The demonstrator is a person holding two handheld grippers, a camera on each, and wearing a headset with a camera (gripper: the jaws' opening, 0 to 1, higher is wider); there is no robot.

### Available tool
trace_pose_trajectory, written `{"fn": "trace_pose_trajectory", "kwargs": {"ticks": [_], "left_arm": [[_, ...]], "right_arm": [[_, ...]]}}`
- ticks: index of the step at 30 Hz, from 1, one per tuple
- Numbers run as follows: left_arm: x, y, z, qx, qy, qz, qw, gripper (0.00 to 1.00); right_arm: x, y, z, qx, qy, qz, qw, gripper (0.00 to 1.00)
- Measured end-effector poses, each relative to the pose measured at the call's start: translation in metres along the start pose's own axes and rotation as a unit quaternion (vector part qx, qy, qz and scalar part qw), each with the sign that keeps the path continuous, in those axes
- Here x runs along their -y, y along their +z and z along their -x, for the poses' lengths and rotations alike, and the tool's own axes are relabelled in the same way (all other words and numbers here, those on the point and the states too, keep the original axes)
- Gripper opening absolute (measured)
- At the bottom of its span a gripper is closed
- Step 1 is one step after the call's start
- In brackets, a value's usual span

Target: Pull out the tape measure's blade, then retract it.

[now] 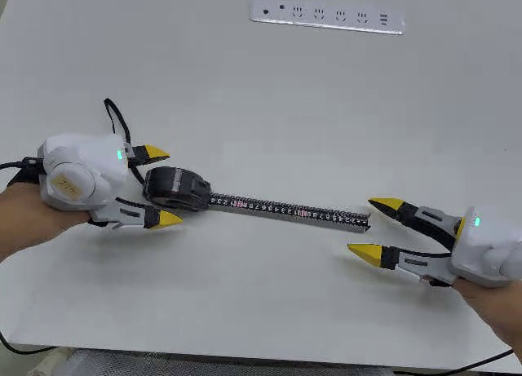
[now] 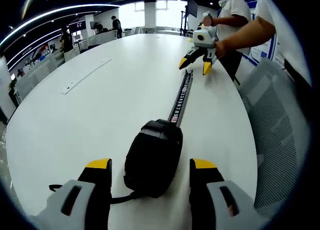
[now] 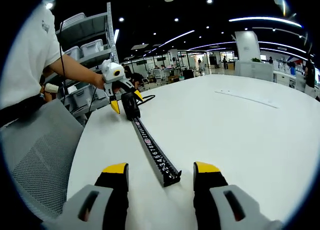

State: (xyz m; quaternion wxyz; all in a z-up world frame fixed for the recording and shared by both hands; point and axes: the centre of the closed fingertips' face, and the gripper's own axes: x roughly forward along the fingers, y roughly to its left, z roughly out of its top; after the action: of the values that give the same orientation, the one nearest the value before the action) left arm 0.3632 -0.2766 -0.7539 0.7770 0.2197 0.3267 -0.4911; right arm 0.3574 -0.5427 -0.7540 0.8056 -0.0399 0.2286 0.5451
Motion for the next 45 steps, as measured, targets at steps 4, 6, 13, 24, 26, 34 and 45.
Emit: {"fn": "trace_pose_trajectory", "kwargs": {"ticks": [4,6,13,24,26,34,45], "left_arm": [[0.002,0.001,0.001,0.004,0.002,0.005,1.0000,0.63],[0.003,0.001,0.001,0.004,0.003,0.005,1.0000,0.65],[0.008,0.008,0.006,0.017,0.006,0.017,0.9997,0.70],[0.008,0.009,0.014,0.028,0.035,0.036,0.9983,0.72],[0.009,0.009,0.016,0.032,0.040,0.041,0.9978,0.72],[0.010,0.009,0.025,0.050,0.062,0.071,0.9943,0.72],[0.012,0.009,0.041,0.069,0.088,0.101,0.9885,0.73]], "right_arm": [[0.001,-0.002,0.002,-0.003,-0.009,-0.004,0.9999,0.53],[0.001,-0.002,0.002,-0.003,-0.013,-0.007,0.9999,0.53],[-0.002,-0.001,0.003,-0.004,-0.024,-0.015,0.9996,0.55],[-0.011,0.002,0.000,0.002,-0.046,-0.026,0.9986,0.59],[-0.014,0.004,0.000,0.003,-0.048,-0.026,0.9985,0.59],[-0.017,0.008,0.000,-0.002,-0.061,-0.026,0.9978,0.59],[-0.020,0.018,0.005,0.007,-0.079,-0.026,0.9965,0.60]]}}
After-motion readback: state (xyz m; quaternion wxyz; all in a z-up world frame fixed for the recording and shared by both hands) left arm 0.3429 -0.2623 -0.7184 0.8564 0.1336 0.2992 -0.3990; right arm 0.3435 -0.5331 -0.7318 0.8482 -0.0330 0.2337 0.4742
